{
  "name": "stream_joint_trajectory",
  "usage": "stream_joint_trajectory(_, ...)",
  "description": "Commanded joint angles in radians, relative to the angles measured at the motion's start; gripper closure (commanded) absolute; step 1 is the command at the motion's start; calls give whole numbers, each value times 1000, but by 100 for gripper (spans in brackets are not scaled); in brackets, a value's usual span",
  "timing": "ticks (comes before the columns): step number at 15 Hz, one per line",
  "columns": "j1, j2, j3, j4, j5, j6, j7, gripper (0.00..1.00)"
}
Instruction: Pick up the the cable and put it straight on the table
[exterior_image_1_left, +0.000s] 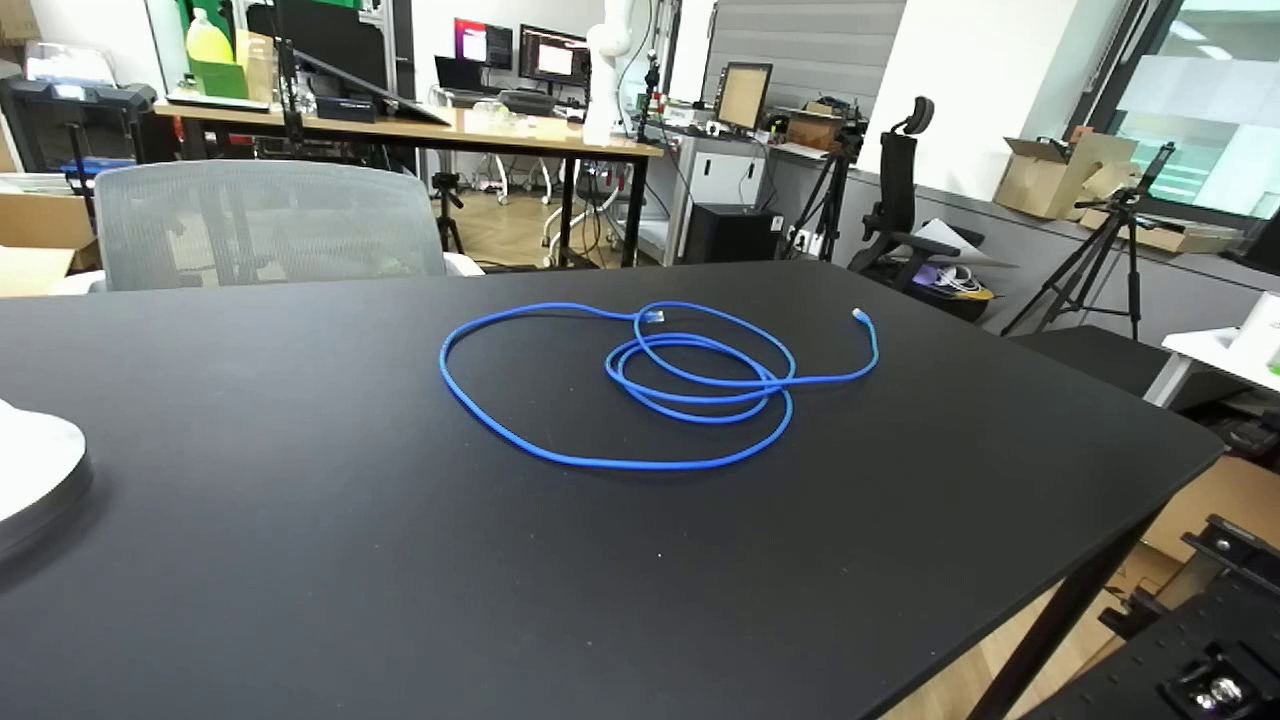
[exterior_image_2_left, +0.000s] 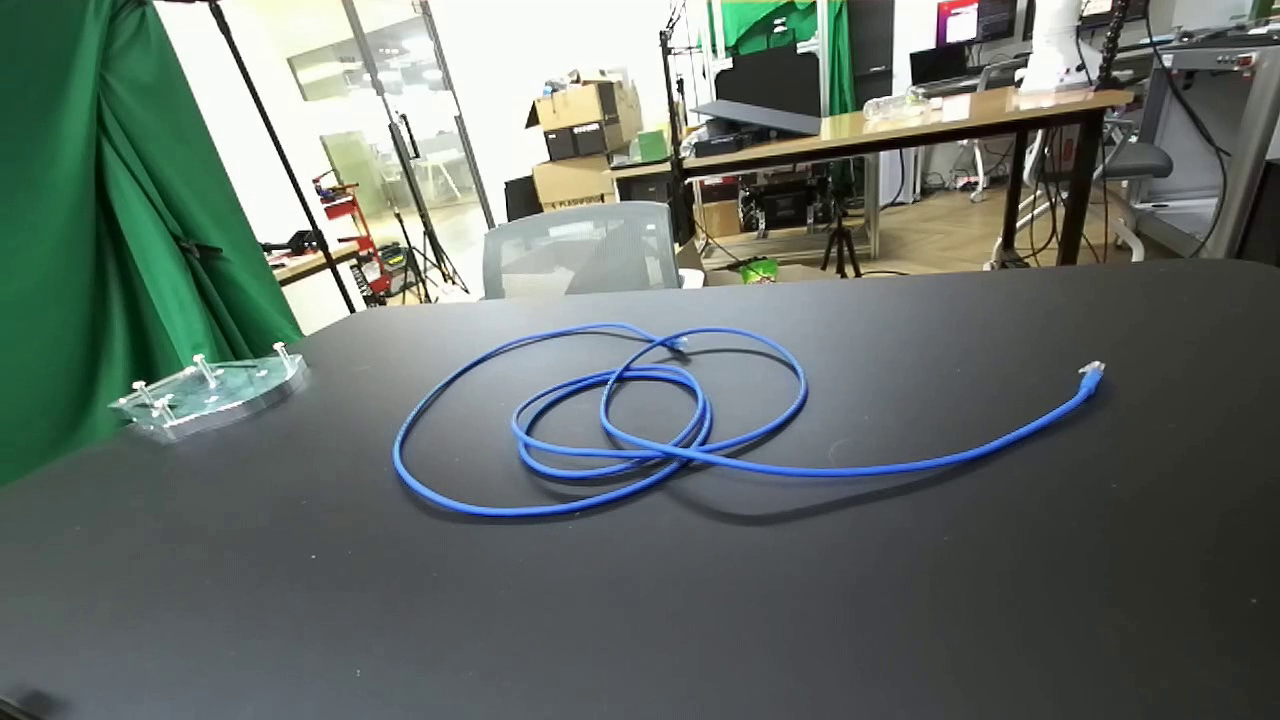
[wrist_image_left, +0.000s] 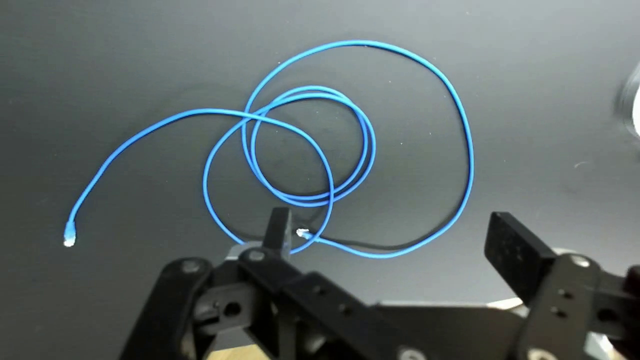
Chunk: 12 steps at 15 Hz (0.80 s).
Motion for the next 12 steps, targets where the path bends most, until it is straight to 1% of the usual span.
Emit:
stream_joint_trajectory(1, 0, 66, -59, 8, -3, -3, -242, 0)
stream_joint_trajectory(3, -3, 117, -84, 21, 12, -3, -363, 0)
stream_joint_trajectory(4, -14, 145, -84, 30, 2, 10, -338, 0)
stream_joint_trajectory(5, -11, 97, -73, 0, 2, 4, -312, 0)
stream_joint_trajectory(9, -19, 146, -78, 7, 3, 21, -333, 0)
stream_joint_trajectory(10, -18, 132, -69, -3, -6, 39, -290, 0)
stream_joint_trajectory(11, -21, 140, -62, -7, -36, 59, -245, 0)
stream_joint_trajectory(12, -25, 159, -62, 4, -47, 57, -227, 0)
